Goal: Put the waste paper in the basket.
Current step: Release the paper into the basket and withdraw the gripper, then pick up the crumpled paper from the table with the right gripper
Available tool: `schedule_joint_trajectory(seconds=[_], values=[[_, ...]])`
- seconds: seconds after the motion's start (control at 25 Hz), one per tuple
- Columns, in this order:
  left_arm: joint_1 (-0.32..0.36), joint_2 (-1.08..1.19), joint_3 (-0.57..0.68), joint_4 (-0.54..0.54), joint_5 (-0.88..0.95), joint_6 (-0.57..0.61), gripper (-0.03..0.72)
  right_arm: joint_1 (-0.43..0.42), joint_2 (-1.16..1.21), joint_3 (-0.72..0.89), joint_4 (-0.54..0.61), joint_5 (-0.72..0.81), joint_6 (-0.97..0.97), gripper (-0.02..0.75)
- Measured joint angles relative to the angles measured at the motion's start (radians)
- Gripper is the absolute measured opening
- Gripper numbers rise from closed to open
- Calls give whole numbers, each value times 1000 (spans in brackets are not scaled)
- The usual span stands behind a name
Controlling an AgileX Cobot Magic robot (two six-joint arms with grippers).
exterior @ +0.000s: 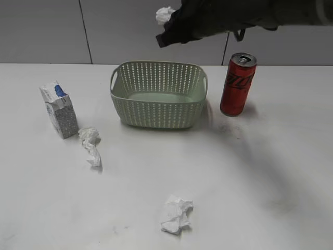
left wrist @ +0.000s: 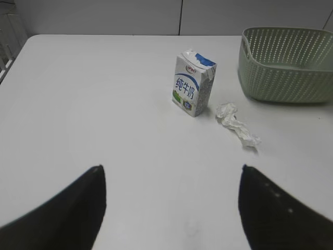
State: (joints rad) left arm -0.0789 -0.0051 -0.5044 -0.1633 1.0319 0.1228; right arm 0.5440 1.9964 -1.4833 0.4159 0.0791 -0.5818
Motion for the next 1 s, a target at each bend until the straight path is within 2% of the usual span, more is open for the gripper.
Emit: schedule_joint_trajectory(seconds=[0.08,0.12,0.2,0.28,0.32,0.36,0.44,0.68,0.8,1.0], values=[[0,0,0,0,0,0,588,4,31,0,1,2,0,58],[0,0,0,0,0,0,588,5,47,0,1,7,0,96],[0,0,0,0,0,0,588,5,70,0,0,20,0,232],[0,0,0,0,0,0,588,5,79,0,-13,35,0,463],[0,0,0,0,0,0,588,5,79,0,-19,36,0,549],[0,0,0,0,0,0,588,5,79,-1,-22,37,0,584],[0,0,0,0,0,0,588,5,78,-4,-25,42,-1,613],[0,0,0,0,0,0,588,6,31,-6,-26,108,-1,621],[0,0,0,0,0,0,588,10,-19,-6,-26,191,2,615],[0,0,0,0,0,0,588,10,-124,-7,-18,421,24,582]])
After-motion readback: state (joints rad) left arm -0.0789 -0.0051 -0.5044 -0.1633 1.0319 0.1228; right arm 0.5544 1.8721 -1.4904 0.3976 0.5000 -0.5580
